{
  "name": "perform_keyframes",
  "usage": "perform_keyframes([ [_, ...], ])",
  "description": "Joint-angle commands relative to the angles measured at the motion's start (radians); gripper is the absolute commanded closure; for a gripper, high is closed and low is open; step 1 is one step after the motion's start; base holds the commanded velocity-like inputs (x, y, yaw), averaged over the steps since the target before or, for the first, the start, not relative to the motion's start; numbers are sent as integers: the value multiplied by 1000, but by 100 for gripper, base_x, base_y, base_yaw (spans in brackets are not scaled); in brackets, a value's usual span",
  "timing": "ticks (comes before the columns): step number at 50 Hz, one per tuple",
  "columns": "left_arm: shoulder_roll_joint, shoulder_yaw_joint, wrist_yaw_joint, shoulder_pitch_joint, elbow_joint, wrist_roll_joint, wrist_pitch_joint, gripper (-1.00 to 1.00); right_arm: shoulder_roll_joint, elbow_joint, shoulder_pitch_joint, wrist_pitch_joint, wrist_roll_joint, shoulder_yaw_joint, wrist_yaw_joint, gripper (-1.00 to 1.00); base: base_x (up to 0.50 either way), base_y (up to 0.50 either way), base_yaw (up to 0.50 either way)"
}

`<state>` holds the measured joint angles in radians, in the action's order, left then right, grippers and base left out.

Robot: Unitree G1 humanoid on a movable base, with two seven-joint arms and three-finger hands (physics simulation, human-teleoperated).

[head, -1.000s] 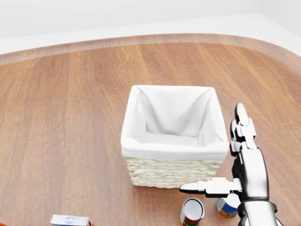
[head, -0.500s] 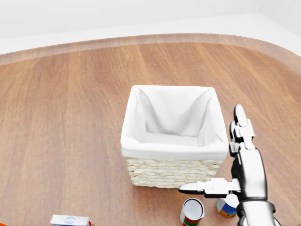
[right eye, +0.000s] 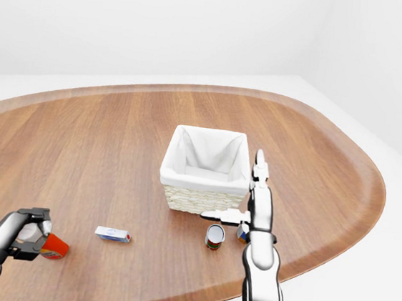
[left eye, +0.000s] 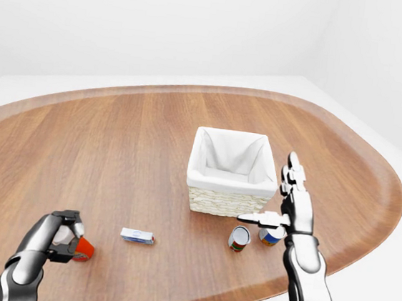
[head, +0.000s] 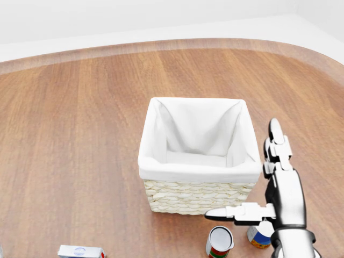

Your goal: Pick up the ketchup, and put it in the basket.

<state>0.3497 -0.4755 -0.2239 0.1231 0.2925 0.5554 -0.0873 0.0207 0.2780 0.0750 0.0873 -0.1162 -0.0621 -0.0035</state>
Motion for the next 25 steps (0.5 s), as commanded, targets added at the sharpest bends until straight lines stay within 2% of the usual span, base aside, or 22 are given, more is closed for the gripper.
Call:
perform_keyframes([
  [1, -11, -8, -3, 7, -21, 26, 0, 100, 2, 6, -1, 0, 1, -6, -1, -100, 0, 0, 0],
  [12, -5, -17, -24, -8, -38, 10, 0, 100, 1, -4, -3, 0, 2, -7, -2, -100, 0, 0, 0],
  [25, -10, -64, -170, -66, -291, -49, 0, 100, 1, 26, -1, 0, 0, -5, 0, -100, 0, 0, 0],
])
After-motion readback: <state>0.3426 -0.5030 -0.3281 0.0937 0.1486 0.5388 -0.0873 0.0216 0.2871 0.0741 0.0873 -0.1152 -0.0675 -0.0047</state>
